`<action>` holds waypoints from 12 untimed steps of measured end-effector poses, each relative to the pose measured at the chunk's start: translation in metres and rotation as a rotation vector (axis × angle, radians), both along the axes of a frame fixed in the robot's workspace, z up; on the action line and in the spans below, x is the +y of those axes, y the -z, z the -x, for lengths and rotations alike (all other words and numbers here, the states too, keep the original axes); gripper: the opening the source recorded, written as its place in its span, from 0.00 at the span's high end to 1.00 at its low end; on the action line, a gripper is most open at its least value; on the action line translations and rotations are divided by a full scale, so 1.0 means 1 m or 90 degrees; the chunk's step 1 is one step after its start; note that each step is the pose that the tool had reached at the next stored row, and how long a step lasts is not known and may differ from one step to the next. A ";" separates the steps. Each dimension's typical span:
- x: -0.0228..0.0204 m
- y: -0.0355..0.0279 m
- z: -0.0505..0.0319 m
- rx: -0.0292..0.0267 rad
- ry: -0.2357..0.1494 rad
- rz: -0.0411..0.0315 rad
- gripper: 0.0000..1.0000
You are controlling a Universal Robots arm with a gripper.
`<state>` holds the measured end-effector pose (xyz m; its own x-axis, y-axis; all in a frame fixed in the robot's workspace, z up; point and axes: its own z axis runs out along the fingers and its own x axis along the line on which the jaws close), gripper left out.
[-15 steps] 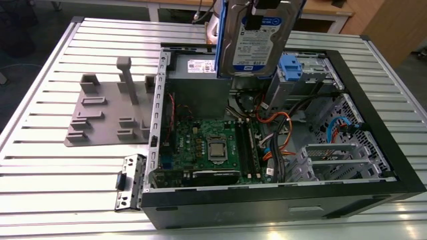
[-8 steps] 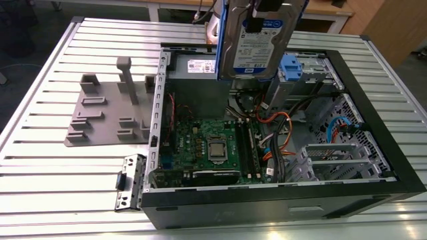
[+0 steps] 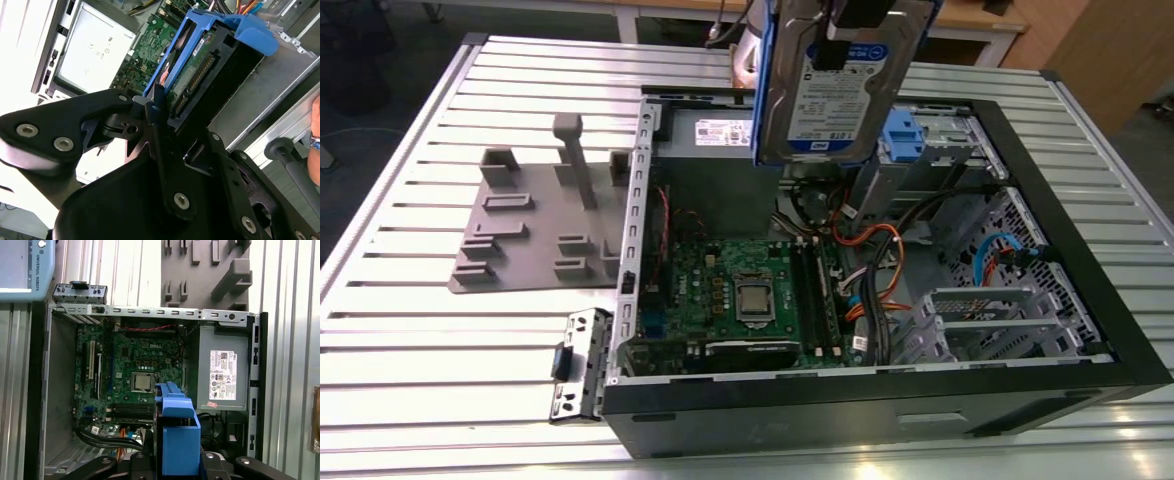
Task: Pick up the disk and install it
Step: 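Pick up the disk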
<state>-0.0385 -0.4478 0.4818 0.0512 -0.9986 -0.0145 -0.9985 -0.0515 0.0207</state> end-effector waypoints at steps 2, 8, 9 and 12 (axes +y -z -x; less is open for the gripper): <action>-0.0014 0.0000 -0.0001 0.0000 0.000 0.0001 0.64; -0.0055 0.0001 -0.0003 0.0000 0.000 0.0007 0.64; -0.0061 0.0001 -0.0003 0.0000 0.000 0.0008 0.64; -0.0079 0.0001 -0.0004 0.0000 0.000 0.0012 0.64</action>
